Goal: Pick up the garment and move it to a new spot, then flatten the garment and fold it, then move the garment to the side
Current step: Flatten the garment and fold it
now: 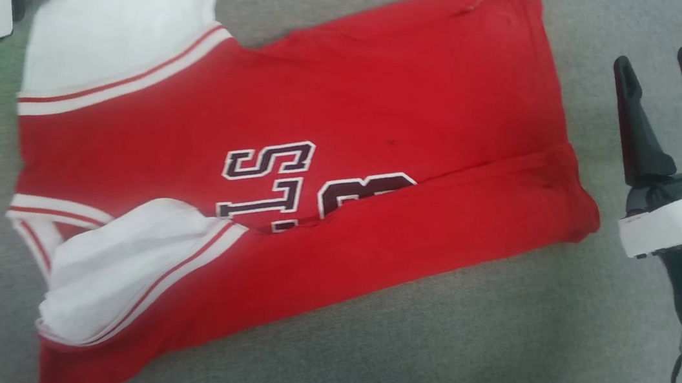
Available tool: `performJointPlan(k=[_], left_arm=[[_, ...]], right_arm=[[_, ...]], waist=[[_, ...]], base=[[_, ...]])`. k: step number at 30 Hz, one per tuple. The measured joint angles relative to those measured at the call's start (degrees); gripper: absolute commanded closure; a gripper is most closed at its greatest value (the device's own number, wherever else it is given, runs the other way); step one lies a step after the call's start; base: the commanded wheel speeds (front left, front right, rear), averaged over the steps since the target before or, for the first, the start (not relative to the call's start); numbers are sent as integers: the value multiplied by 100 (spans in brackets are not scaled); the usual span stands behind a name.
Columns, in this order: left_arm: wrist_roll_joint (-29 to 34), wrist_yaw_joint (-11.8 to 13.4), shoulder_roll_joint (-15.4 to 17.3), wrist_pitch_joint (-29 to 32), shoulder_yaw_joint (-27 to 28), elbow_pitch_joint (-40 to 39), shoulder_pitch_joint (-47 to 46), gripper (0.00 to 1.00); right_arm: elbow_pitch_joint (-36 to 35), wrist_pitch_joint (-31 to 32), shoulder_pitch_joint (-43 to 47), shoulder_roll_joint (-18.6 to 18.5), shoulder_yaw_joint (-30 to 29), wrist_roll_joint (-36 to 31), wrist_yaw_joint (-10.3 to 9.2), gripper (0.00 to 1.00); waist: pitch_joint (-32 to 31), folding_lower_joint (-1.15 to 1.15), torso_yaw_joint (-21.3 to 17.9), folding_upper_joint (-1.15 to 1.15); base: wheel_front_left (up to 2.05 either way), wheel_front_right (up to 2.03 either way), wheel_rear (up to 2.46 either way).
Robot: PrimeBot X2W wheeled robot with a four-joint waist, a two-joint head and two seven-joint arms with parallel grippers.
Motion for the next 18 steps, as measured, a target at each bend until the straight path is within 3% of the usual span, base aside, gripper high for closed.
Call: performJointPlan(k=[4,6,7,9,18], left_arm=[[-341,-151,-66,1171,-73,142,-280,0],[-472,-170,-102,1347,-15,144,-326,0],[-457,-205,-105,1354,-29,121,-359,40],[-412,-250,-113,1357,-73,92,-409,100],[-396,-324,-365,1085,-93,-10,-489,100]], right_arm=[[92,-9,-26,26,34,27,0,0],[131,-8,-27,26,40,73,0,0],[145,-5,-39,24,38,102,0,0],[205,53,-103,3,68,138,0,0],[1057,1283,-1567,-680,904,547,-1,0]], waist=[[135,0,-129,0],[185,0,-158,0],[212,0,-160,0],[245,0,-151,0],[385,0,113,0]], base=[[0,0,0],[0,0,0],[0,0,0],[0,0,0],[0,0,0]])
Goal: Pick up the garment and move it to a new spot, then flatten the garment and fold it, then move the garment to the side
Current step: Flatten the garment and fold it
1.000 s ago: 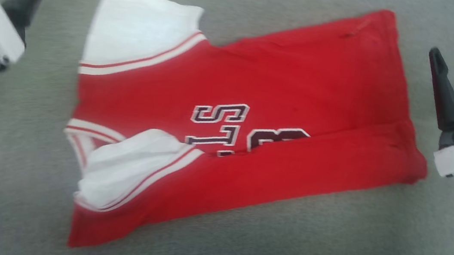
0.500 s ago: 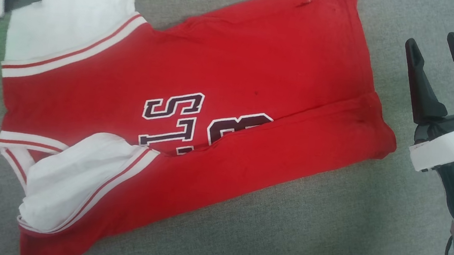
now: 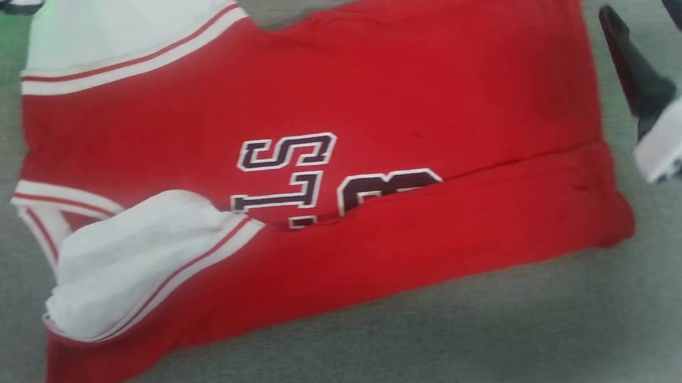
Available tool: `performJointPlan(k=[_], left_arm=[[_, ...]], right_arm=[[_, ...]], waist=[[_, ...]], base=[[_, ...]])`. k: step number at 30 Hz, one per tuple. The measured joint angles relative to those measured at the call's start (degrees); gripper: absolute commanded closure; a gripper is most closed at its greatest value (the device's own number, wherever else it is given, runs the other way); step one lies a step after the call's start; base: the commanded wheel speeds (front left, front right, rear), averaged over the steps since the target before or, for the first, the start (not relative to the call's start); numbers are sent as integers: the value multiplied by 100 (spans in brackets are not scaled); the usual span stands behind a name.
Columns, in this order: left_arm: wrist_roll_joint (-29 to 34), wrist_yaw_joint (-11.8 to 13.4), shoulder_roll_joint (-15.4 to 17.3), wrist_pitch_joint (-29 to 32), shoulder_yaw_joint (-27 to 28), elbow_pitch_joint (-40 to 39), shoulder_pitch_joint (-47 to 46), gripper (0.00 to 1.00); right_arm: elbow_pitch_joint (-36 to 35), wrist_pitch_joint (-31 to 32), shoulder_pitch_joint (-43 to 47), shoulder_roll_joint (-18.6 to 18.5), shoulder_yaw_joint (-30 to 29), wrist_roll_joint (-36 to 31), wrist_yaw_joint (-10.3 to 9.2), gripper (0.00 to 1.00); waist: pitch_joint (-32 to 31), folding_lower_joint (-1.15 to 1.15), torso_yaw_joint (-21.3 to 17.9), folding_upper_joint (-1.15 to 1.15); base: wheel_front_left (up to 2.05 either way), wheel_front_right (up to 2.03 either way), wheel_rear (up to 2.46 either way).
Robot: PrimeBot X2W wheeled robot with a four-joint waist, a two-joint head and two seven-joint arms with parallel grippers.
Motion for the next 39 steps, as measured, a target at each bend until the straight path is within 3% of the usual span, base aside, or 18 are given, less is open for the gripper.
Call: performJointPlan(k=[6,11,17,18,19,20,21,32,39], left_arm=[[41,-22,-180,-135,-105,-322,-164,100],[10,-23,-199,-293,-175,-712,-220,100],[-44,-23,-211,-443,-290,-983,-270,100],[-62,-23,-209,-463,-307,-1015,-270,100],[-70,-23,-208,-505,-323,-1035,-269,100],[-82,-23,-211,-538,-342,-1048,-268,100],[-89,-23,-213,-601,-361,-1061,-265,100],[-580,-30,-314,-1614,-272,-1454,211,100],[-1079,-32,185,-2360,-222,-3065,1099,100]], right_arm=[[1168,1156,-1351,-310,475,336,2,0],[1824,1940,-2058,-497,1252,582,5,0],[2081,2604,-2453,-709,1857,1138,-1,0],[2089,2598,-2480,-724,1898,1192,-1,35],[2082,2590,-2499,-759,1974,1234,-1,59],[2085,2540,-2516,-790,2041,1283,-1,89],[2103,2491,-2516,-799,2079,1349,0,100],[2196,1679,-2263,-1217,2369,1783,2,100],[1370,1303,-1231,-2138,2451,2517,2,100]], waist=[[179,0,318,0],[337,0,550,0],[444,0,739,0],[451,0,755,0],[452,0,768,0],[447,0,779,0],[433,0,788,0],[-232,0,975,0],[-1061,0,1279,0]], base=[[0,0,0],[0,0,0],[0,0,0],[0,0,0],[0,0,0],[0,0,0],[0,0,0],[0,0,0],[0,0,0]])
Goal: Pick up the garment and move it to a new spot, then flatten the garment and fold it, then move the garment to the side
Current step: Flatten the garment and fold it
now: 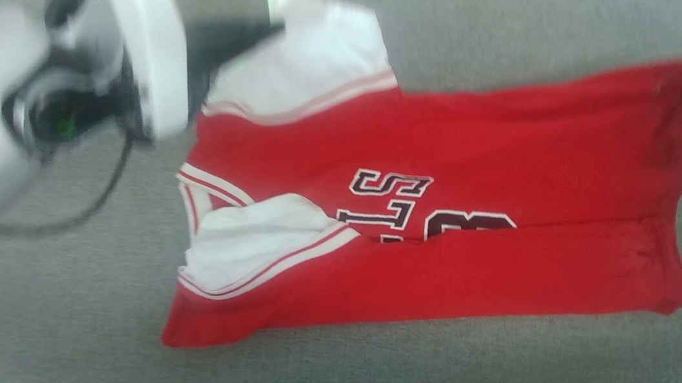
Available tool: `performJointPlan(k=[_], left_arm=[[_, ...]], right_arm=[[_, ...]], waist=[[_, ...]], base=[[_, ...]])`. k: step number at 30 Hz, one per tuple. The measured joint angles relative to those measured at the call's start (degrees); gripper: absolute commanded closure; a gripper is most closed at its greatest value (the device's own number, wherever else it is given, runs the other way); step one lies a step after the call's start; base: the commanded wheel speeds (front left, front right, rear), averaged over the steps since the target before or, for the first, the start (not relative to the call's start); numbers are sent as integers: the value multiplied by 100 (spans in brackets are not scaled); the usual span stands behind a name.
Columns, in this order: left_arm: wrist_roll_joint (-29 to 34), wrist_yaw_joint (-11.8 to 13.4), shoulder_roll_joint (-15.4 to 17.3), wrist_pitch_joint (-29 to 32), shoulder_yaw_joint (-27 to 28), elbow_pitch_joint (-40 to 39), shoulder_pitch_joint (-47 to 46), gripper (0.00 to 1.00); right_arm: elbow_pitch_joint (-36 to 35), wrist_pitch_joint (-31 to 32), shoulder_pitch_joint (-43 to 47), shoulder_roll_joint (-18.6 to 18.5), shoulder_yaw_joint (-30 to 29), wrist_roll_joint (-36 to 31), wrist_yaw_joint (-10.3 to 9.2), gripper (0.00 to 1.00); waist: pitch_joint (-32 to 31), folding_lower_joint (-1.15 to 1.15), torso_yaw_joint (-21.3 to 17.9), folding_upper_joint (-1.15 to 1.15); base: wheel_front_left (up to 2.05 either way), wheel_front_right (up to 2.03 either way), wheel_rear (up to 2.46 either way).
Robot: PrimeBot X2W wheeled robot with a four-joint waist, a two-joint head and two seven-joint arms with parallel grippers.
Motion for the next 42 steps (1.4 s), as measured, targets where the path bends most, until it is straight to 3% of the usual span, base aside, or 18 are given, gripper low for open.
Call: performJointPlan(k=[6,12,19,28,29,30,31,32,33,39,42], left_arm=[[58,0,630,-865,-203,-1134,1157,100],[172,0,869,-1791,-503,-1551,2276,100],[488,0,716,-2528,-760,-1348,2978,100],[845,40,197,-2989,-907,-294,3160,100],[859,37,143,-3026,-918,-196,3161,100],[860,33,94,-3089,-906,-132,3161,94],[877,32,54,-3166,-887,-103,3161,57],[909,23,23,-3259,-848,-67,3164,22],[925,23,-7,-3329,-792,-19,3175,0],[1207,9,-114,-3495,-312,67,3524,0],[1503,26,-291,-3508,294,57,3847,0]], right_arm=[[-494,-182,1120,-636,-79,465,0,100],[-676,-586,2115,-962,-453,750,0,100],[-705,-1176,2998,-954,-820,745,0,100],[-603,-1383,3218,-517,-856,420,-1,100],[-598,-1383,3217,-490,-859,389,-1,75],[-580,-1383,3217,-467,-876,361,-1,54],[-553,-1382,3218,-444,-915,370,-1,0],[-554,-1371,3218,-430,-950,399,-1,0],[-567,-1366,3225,-412,-994,449,-1,0],[-673,-1271,3443,-476,-1284,789,-1,0],[-537,-1229,3572,-526,-1541,965,-2,0]], waist=[[-474,0,214,0],[-688,0,396,0],[-619,0,486,0],[-411,0,383,0],[-405,0,365,0],[-409,0,352,0],[-417,0,341,0],[-434,0,331,0],[-461,0,327,0],[-658,0,357,0],[-773,0,436,0]], base=[[0,0,0],[0,0,0],[0,0,0],[0,0,0],[0,0,0],[0,0,0],[0,0,0],[0,0,0],[0,0,0],[0,0,0],[0,0,0]])
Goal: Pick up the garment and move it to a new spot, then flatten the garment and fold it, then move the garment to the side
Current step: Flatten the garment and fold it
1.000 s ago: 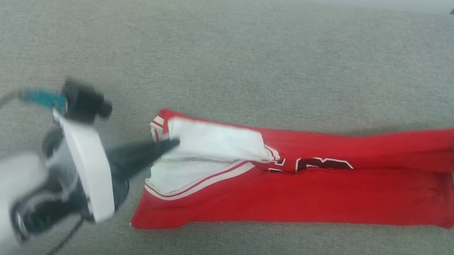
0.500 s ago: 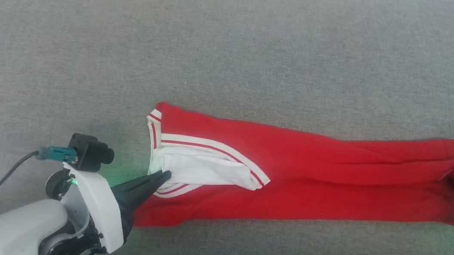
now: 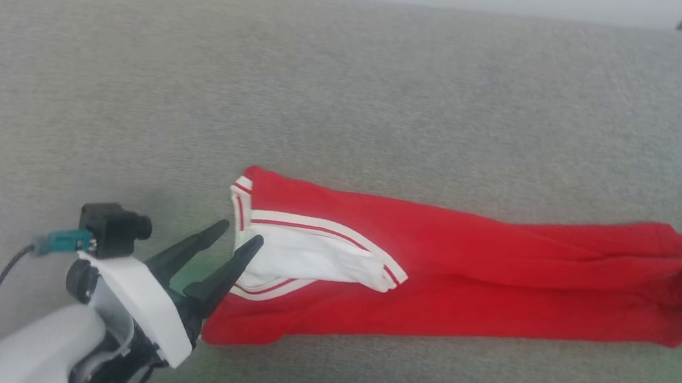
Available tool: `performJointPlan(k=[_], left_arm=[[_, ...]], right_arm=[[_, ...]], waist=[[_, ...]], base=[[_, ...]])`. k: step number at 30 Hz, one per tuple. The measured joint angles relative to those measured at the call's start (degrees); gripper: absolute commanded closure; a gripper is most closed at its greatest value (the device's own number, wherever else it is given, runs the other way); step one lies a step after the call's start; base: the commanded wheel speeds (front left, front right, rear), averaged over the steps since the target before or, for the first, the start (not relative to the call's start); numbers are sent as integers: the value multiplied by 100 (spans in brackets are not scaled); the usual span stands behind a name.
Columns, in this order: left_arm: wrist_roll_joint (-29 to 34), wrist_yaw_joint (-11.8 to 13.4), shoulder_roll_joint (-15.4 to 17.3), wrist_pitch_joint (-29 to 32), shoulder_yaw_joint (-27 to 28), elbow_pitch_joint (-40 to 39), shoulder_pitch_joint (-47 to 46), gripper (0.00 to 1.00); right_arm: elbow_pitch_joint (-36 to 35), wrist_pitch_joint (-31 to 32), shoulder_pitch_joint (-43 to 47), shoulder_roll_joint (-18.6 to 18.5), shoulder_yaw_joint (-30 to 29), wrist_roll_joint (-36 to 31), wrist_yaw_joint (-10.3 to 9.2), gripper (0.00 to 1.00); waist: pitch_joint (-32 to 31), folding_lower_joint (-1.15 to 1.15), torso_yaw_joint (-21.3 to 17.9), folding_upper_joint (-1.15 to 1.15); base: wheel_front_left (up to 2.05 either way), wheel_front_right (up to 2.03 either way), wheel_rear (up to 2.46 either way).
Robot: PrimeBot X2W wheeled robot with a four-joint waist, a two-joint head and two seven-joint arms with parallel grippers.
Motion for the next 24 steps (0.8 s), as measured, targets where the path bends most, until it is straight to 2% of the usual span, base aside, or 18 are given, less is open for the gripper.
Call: performJointPlan(k=[6,13,24], left_arm=[[742,8,-459,0,1040,102,812,0],[1641,-3,-1100,0,2286,174,1612,0],[3846,-19,-2107,0,4477,-90,2331,0]], right_arm=[[521,230,208,119,-283,156,0,0],[1122,754,219,443,-381,102,0,0],[1779,1178,-210,871,-516,-466,0,0]], waist=[[-183,0,275,0],[-346,0,583,0],[-413,0,772,0]], base=[[0,0,0],[0,0,0],[0,0,0]])
